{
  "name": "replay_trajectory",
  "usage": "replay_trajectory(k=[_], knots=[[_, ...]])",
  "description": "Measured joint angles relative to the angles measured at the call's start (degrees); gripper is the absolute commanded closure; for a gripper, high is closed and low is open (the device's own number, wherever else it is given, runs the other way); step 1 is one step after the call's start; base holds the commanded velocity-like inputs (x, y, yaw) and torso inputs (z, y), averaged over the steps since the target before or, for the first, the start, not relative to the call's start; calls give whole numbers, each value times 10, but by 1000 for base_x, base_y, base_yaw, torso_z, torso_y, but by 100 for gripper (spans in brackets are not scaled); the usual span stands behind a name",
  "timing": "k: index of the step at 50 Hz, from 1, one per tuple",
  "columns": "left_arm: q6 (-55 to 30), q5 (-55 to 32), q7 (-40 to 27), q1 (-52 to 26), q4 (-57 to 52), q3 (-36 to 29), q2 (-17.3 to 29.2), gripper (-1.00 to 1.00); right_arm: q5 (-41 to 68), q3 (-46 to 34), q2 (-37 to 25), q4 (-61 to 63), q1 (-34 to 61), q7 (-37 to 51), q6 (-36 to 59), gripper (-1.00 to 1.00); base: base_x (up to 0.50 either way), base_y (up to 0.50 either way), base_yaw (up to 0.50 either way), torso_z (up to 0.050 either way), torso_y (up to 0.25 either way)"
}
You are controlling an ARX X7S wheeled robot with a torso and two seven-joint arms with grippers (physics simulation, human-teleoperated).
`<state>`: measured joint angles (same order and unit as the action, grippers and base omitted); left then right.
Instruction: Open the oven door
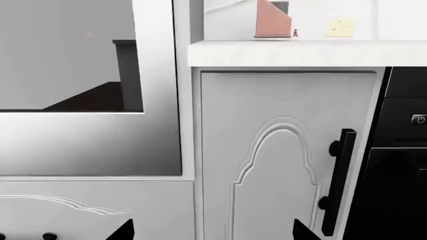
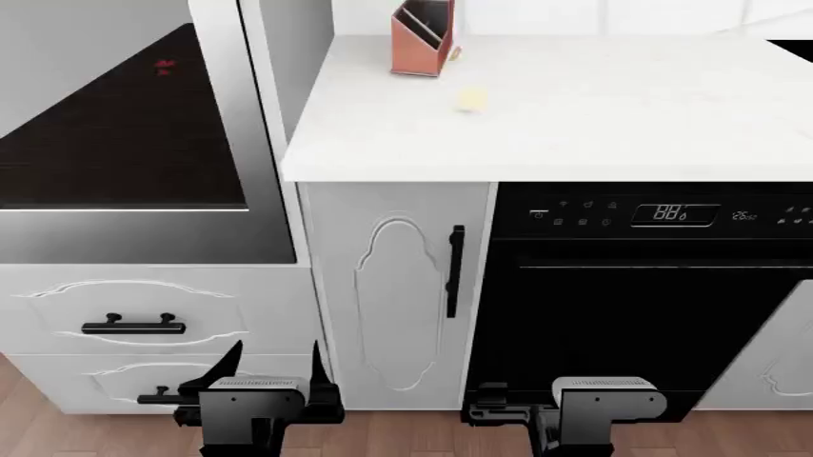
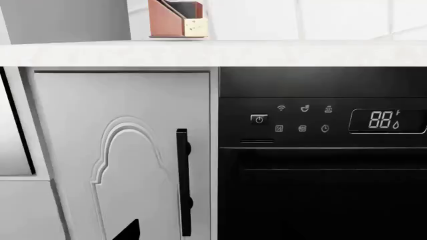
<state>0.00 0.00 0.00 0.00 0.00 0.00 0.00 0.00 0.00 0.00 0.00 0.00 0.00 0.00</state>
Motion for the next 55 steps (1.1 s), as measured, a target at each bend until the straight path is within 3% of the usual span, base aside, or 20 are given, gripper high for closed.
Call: replay_trajectory(k=[18, 55], knots=[[7, -16, -25, 3, 2, -27, 21, -100, 11, -27, -23, 8, -2, 27, 10, -100, 0, 0, 9, 0, 0], [9, -42, -60, 4, -2, -65, 53, -100, 33, -73, -56, 14, -5, 51, 17, -100, 0, 0, 500, 0, 0]])
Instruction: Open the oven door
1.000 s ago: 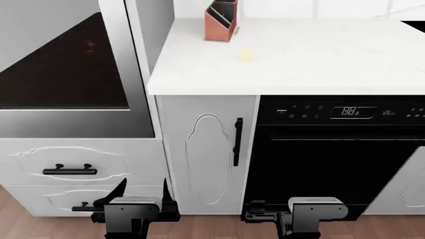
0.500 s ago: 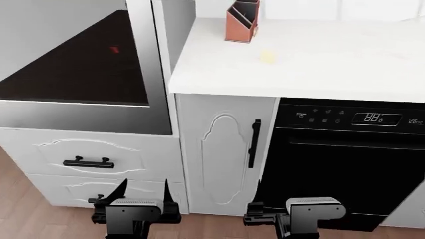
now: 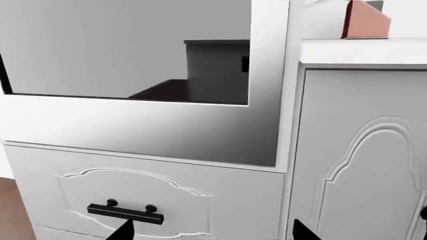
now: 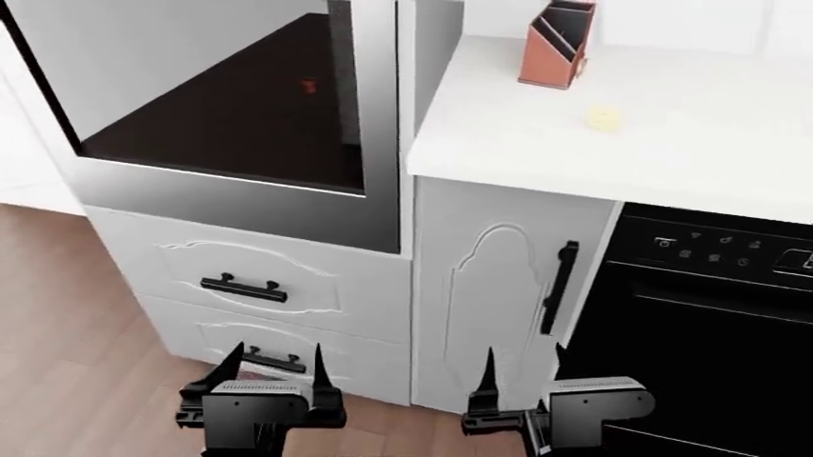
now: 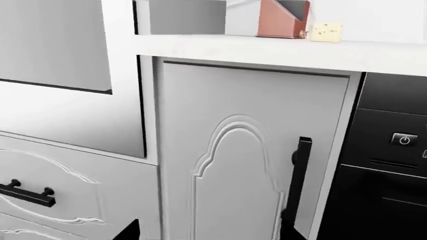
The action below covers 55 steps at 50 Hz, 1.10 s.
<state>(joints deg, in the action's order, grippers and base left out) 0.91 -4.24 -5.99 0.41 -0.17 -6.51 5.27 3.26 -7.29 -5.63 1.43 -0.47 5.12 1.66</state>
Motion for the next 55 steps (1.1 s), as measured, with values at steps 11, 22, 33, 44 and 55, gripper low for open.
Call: replay_trajectory(k=[11, 22, 33, 44, 55], knots=[[0, -6, -8, 0, -1, -8, 7, -100, 3, -11, -7, -1, 0, 5, -1, -100, 0, 0, 500, 0, 0], [-1, -11, -15, 0, -3, -16, 13, -100, 2, -21, -12, -2, 2, 14, -1, -100, -6, 16, 227, 0, 0], [-2, -16, -22, -1, -1, -22, 18, -100, 8, -28, -16, -2, 3, 19, 4, -100, 0, 0, 0, 0, 0], [-4, -21, -28, -1, -3, -28, 22, -100, 23, -35, -22, 2, 0, 13, 1, -100, 190, 66, 0, 0, 0], [-1, -25, -33, -2, -1, -33, 27, -100, 32, -41, -26, 5, -1, 12, -1, -100, 239, 83, 0, 0, 0]])
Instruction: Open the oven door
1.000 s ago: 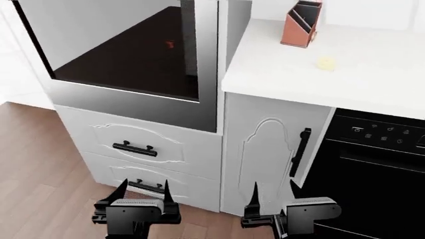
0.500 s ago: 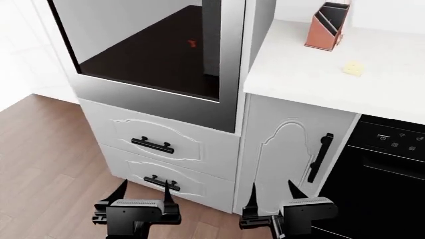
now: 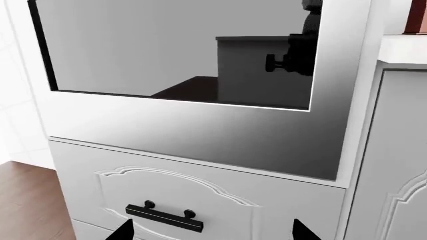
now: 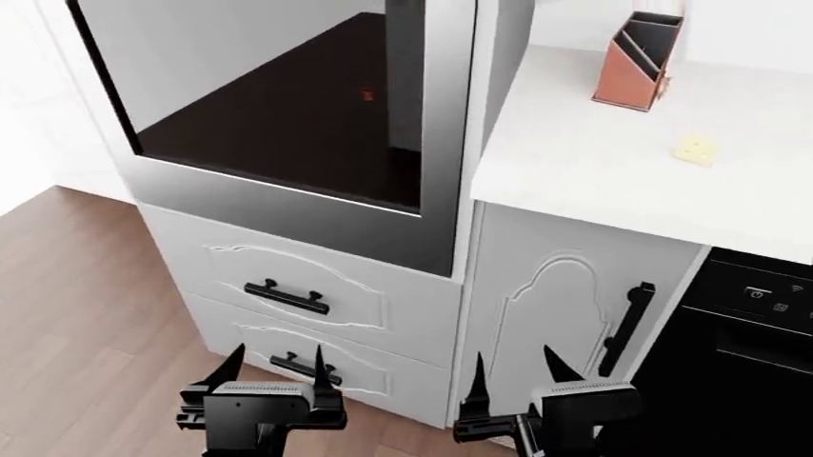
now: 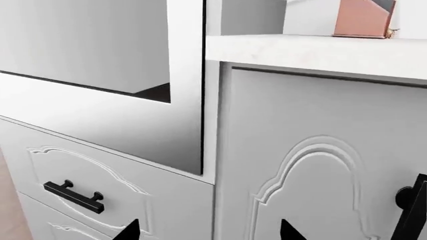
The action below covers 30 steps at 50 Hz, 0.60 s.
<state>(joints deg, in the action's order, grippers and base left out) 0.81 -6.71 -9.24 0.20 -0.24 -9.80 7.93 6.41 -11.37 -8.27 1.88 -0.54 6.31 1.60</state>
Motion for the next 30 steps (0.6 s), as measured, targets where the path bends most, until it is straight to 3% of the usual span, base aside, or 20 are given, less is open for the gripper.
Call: replay_trajectory(k=[30], knots=[[1, -10, -12, -3, 0, -12, 10, -100, 13, -10, -9, -3, 4, 11, 0, -100, 252, 38, 0, 0, 0]])
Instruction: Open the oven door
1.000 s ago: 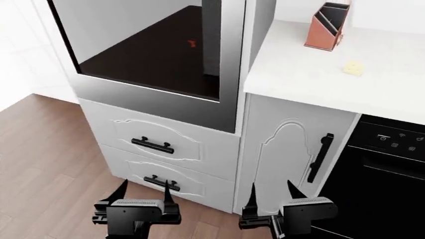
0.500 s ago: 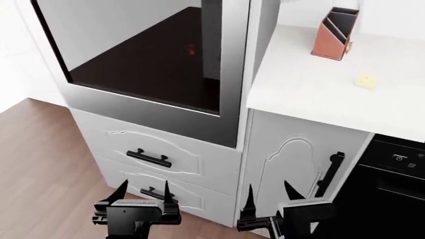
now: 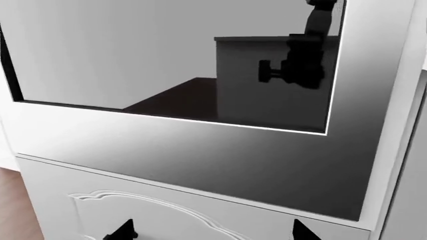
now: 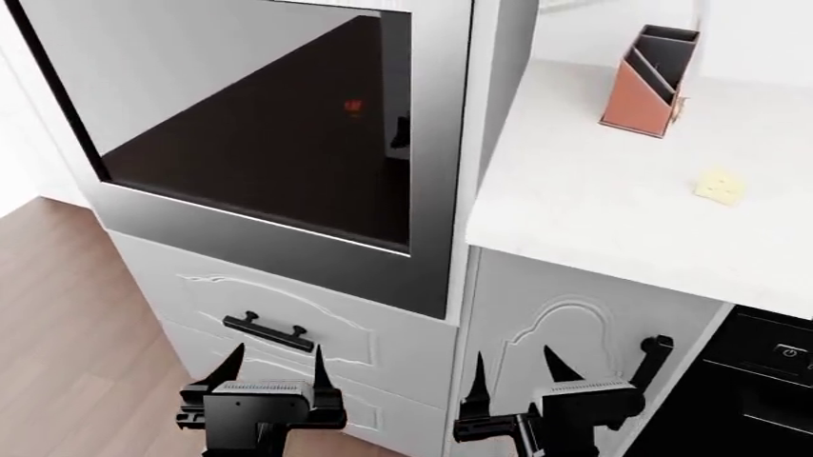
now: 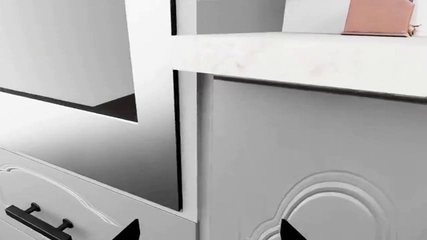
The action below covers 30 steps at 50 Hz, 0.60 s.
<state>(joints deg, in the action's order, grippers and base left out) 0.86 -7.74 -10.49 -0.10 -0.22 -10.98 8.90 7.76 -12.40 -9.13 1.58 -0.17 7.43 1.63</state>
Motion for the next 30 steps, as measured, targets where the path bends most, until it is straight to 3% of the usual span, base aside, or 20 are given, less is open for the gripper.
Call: replay_trajectory(k=[20, 30], knots=[[2, -2, -10, -2, -6, -6, 9, -100, -1, -7, -6, 0, 2, 13, -2, -100, 0, 0, 0, 0, 0], [-30, 90, -24, -44, -88, 2, 86, -100, 14, -7, -11, 23, 0, 11, 10, -100, 0, 0, 0, 0, 0]])
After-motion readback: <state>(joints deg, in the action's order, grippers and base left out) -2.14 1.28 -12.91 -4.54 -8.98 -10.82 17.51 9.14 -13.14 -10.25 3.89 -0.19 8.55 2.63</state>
